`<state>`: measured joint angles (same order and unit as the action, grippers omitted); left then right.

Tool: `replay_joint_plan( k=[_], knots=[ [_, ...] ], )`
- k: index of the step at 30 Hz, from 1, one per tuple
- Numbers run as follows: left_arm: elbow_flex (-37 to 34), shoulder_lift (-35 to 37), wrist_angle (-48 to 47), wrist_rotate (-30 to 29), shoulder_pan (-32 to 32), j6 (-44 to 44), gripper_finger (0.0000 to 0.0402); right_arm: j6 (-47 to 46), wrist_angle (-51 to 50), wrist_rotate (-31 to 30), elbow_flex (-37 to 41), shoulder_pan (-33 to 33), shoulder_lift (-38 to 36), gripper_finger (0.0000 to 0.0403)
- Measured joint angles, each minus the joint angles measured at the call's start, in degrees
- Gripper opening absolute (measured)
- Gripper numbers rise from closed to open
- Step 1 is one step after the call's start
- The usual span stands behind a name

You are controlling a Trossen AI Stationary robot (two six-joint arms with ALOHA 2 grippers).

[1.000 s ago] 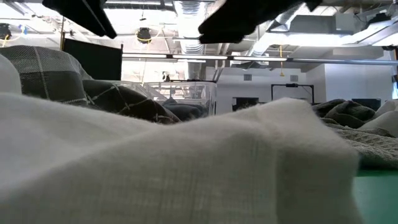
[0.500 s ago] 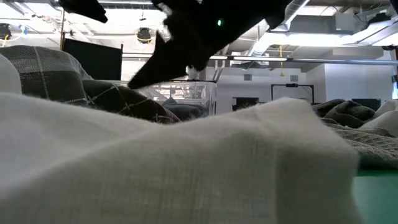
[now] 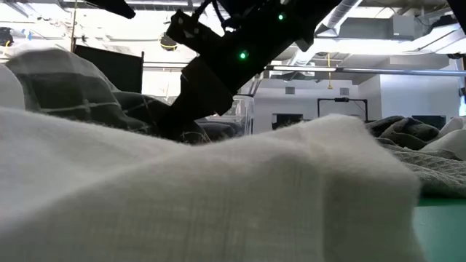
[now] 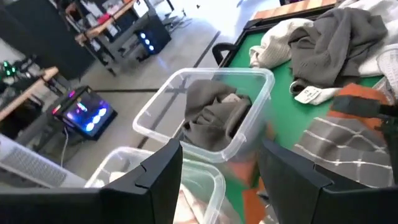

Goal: Sort towels by color in basket
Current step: Put the dark gray patterned towel into the right transparent bin

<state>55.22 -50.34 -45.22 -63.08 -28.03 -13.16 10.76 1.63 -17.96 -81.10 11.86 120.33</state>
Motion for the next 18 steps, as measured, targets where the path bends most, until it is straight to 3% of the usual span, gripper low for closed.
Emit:
replay_joint_plan(
  k=[2,6,11,18],
  knots=[
    [0.0,-0.05,1.49,0.02,0.02,2.89,0.0198,0.71,-0.25,0.02,0.02,-0.97,-0.1,0.002],
    [0.0,0.54,7.33,2.38,0.07,10.65,0.019,1.4,-2.48,0.17,0.08,-3.12,-1.87,0.0026],
    [0.0,0.58,19.3,15.54,1.72,25.03,0.0181,5.61,-5.75,0.0,0.11,-5.99,-9.7,0.0017],
    [0.0,1.13,24.25,32.52,6.51,33.46,0.018,9.05,-5.73,0.2,0.06,-13.35,-24.54,0.0017]
  ],
)
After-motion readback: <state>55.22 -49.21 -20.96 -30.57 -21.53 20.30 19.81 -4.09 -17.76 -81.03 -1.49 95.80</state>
